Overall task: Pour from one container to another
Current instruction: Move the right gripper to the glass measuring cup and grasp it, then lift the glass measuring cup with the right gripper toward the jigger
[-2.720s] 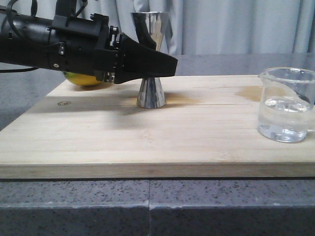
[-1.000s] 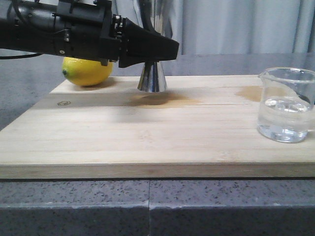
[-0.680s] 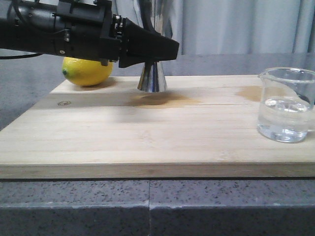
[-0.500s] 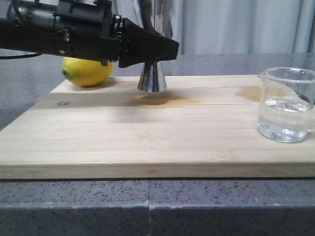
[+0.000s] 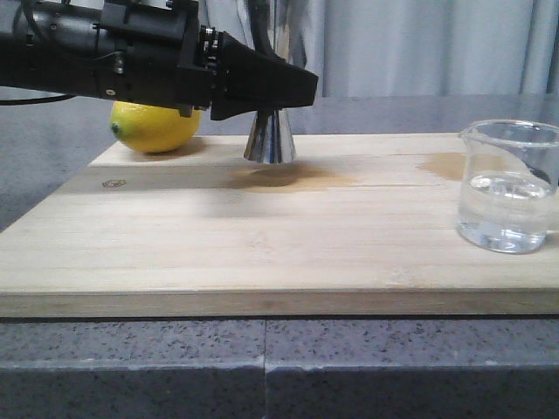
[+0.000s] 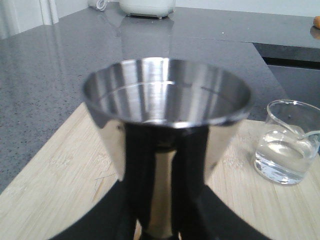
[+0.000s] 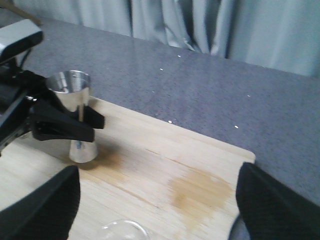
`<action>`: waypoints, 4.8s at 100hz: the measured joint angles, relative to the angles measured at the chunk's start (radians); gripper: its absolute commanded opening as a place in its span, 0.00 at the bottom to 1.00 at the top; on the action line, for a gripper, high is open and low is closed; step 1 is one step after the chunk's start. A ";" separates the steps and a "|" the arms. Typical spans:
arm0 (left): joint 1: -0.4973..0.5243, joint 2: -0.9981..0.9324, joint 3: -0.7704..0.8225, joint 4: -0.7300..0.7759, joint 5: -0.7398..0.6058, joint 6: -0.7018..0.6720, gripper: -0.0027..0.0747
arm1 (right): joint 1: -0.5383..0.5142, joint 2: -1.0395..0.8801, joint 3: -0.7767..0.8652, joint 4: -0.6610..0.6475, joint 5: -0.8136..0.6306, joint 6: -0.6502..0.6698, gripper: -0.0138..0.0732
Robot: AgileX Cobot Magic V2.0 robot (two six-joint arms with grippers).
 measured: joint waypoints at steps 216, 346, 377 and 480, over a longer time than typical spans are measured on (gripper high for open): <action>0.000 0.000 0.000 0.000 0.000 0.000 0.11 | -0.003 0.365 0.536 -0.024 -0.970 0.028 0.82; 0.000 0.000 0.000 0.000 0.000 0.000 0.11 | -0.005 0.476 0.454 -0.026 -0.971 0.028 0.45; 0.000 0.000 0.000 0.000 0.000 0.000 0.11 | -0.058 0.480 0.233 -0.029 -0.712 0.028 0.45; 0.000 0.000 0.000 0.000 0.000 0.000 0.11 | 0.006 0.630 -0.341 -0.346 -0.143 0.028 0.46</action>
